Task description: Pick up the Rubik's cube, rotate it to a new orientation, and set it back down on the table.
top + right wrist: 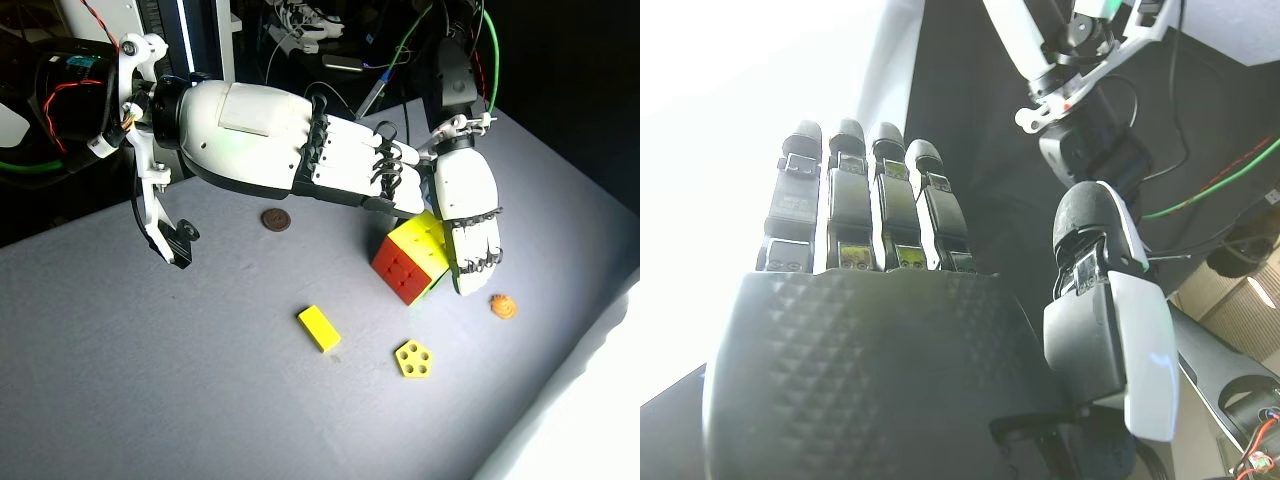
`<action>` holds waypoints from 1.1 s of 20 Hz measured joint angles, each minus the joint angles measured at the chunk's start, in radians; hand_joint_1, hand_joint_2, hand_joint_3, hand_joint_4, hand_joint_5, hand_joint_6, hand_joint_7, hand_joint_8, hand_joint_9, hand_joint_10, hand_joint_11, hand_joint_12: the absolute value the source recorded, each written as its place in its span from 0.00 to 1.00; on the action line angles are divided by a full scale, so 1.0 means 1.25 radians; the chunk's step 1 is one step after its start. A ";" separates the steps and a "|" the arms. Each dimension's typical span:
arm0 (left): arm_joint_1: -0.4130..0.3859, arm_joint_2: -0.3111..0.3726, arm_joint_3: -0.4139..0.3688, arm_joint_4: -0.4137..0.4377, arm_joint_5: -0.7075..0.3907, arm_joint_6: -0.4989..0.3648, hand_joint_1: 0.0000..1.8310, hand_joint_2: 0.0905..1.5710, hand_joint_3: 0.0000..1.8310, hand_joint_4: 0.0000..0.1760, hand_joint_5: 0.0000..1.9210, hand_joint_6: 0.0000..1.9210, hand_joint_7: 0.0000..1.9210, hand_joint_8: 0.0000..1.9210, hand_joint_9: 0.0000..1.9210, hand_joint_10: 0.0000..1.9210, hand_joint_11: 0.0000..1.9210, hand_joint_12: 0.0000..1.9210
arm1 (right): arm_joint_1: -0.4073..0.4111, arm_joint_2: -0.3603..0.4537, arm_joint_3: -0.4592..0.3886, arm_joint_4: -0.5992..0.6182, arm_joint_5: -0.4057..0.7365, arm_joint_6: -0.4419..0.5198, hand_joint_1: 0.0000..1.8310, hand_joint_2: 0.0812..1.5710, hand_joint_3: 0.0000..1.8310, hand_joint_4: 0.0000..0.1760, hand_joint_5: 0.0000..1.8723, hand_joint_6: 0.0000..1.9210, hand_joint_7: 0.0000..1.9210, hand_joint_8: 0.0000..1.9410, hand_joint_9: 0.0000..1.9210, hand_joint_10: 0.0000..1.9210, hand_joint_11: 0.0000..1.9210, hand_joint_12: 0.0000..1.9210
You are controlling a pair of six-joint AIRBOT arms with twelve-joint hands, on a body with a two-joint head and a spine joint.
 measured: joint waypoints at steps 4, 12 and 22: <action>0.001 0.000 0.000 -0.013 0.001 -0.006 0.56 0.88 0.00 0.07 0.26 0.86 0.27 0.93 0.15 0.93 0.12 1.00 | 0.000 0.000 0.001 0.010 -0.029 -0.001 0.00 0.80 0.00 0.00 0.04 0.00 0.08 0.00 0.07 0.00 0.00 0.12; -0.013 0.002 -0.004 -0.034 0.009 0.000 0.54 0.90 0.00 0.07 0.24 0.90 0.24 0.99 0.17 1.00 0.15 1.00 | 0.000 0.000 0.001 0.037 -0.026 -0.038 0.00 0.80 0.00 0.00 0.04 0.00 0.07 0.00 0.06 0.00 0.00 0.11; -0.110 0.063 -0.091 -0.178 0.052 0.132 0.56 0.90 0.00 0.00 0.24 0.88 0.25 0.98 0.18 0.96 0.17 1.00 | 0.007 0.000 0.001 0.046 -0.024 -0.033 0.02 0.79 0.00 0.00 0.05 0.00 0.08 0.00 0.07 0.00 0.00 0.15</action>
